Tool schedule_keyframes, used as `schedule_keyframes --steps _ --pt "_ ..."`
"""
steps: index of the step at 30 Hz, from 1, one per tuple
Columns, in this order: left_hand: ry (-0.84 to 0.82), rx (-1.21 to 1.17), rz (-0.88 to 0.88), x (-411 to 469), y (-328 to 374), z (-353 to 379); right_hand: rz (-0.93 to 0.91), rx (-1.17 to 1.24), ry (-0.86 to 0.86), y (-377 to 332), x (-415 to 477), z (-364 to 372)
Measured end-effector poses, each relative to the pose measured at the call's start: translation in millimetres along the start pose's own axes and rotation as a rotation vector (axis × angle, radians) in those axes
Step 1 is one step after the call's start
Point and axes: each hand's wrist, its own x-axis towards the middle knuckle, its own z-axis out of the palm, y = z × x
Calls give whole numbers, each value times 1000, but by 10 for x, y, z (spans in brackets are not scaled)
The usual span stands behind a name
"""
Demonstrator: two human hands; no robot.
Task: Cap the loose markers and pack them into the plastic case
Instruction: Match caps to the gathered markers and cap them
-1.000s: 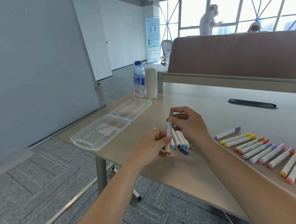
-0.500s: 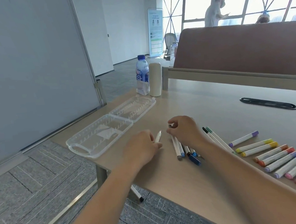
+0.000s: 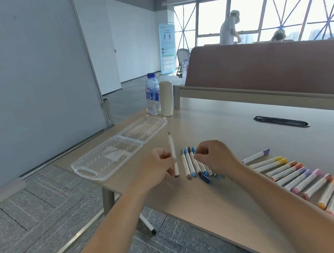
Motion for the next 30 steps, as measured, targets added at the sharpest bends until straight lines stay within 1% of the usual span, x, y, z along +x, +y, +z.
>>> schedule_keyframes --steps 3,6,9,15,18,22,24,26,28,30 --pt "-80 -284 -9 -159 79 26 5 -89 -49 37 -197 -109" --pt "-117 -420 -14 -252 107 82 -4 -187 -144 13 -360 -175" --pt "-136 -451 -7 -307 133 143 -33 -278 -192 -52 -461 -222" --pt "-122 -437 29 -360 208 211 -113 -507 -174 -156 -529 -187" --pt "-119 -453 31 -346 222 209 -128 -547 -168 -189 -554 -133" --pt "-84 -470 13 -301 195 193 -136 -609 -247 -214 -557 -129" --pt "-74 -458 4 -283 163 178 -161 -583 -272 -179 -555 -119" --pt "-69 -462 3 -269 138 171 -170 -502 -261 -140 -542 -151" --pt "-75 -481 13 -261 122 169 -125 -302 -229 -123 -510 -261" --pt "-90 -494 28 -251 106 176 -58 -20 -233 -136 -495 -414"
